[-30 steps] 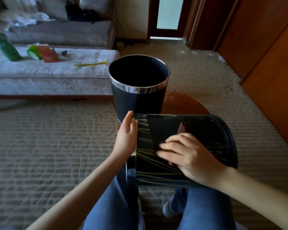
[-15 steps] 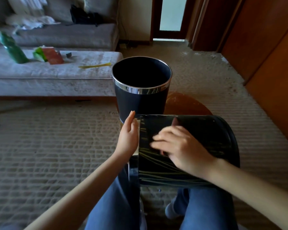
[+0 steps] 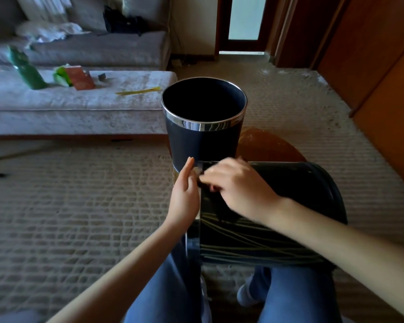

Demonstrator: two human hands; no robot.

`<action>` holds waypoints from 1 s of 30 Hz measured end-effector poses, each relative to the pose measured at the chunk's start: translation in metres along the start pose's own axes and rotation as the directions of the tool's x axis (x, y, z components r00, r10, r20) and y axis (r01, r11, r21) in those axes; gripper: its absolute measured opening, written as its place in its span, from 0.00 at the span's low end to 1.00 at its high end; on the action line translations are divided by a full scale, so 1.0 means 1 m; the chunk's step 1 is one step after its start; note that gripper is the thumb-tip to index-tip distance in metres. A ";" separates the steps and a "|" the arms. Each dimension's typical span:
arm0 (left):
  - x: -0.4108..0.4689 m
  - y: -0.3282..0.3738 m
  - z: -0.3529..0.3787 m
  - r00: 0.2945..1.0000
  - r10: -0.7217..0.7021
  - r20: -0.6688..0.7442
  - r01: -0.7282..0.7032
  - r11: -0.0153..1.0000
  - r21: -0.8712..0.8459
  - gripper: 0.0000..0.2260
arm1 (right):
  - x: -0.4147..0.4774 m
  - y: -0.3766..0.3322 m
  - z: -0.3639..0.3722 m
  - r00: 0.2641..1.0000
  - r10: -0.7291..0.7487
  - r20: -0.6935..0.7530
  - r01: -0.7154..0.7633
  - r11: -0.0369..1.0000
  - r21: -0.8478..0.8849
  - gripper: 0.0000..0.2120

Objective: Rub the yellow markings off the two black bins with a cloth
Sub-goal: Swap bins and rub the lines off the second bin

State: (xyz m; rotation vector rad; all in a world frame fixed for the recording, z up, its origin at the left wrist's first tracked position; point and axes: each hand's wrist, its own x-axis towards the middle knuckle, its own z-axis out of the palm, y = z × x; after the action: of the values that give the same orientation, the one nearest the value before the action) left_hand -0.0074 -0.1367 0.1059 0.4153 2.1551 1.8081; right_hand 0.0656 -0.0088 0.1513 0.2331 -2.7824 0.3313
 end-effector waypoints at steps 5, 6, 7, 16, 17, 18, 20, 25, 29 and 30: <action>0.009 0.000 0.002 0.998 -0.057 0.005 0.058 0.993 -0.105 0.19 | -0.043 -0.008 -0.005 0.960 -0.274 -0.058 0.269 0.959 -0.093 0.16; 0.009 -0.001 0.002 0.998 -0.057 0.009 0.058 0.992 -0.113 0.19 | -0.033 -0.004 -0.003 0.966 -0.254 -0.054 0.249 0.965 -0.087 0.16; 0.007 -0.002 0.001 0.998 -0.055 0.012 0.056 0.991 -0.119 0.19 | -0.018 0.002 -0.002 0.979 -0.198 -0.044 0.194 0.978 -0.075 0.18; -0.006 -0.003 -0.002 1.000 0.021 0.005 -0.021 1.000 0.006 0.20 | 0.008 0.041 -0.003 0.982 0.160 0.097 -0.174 0.972 0.161 0.26; -0.005 -0.002 -0.002 1.000 0.017 0.010 -0.017 1.000 0.004 0.20 | -0.012 0.039 -0.009 0.990 0.122 0.074 -0.134 0.973 0.186 0.26; -0.004 -0.002 -0.001 1.000 0.013 0.014 -0.013 1.000 0.000 0.20 | -0.035 0.040 -0.016 0.994 0.088 0.059 -0.098 0.974 0.203 0.25; -0.002 -0.003 -0.001 1.000 0.014 0.016 -0.014 1.000 -0.003 0.20 | -0.077 0.048 -0.031 0.997 0.072 0.038 -0.078 0.976 0.201 0.22; 0.000 -0.002 0.000 1.000 0.027 0.006 -0.027 1.000 0.011 0.19 | -0.128 0.087 -0.063 0.983 0.180 -0.019 -0.179 0.983 0.049 0.23; 0.006 -0.002 0.001 1.000 0.014 0.004 -0.014 0.999 0.031 0.19 | -0.145 0.103 -0.074 0.941 0.313 -0.126 -0.322 0.945 -0.055 0.21; 0.007 -0.003 0.000 1.000 0.007 0.000 -0.007 0.999 0.033 0.19 | -0.152 0.102 -0.075 0.927 0.342 -0.153 -0.354 0.933 -0.059 0.20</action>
State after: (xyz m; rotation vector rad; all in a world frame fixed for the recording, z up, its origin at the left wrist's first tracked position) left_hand -0.0137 -0.1340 0.1027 0.4308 2.1886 1.7785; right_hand 0.2095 0.1269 0.1478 -0.3006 -2.6796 0.2978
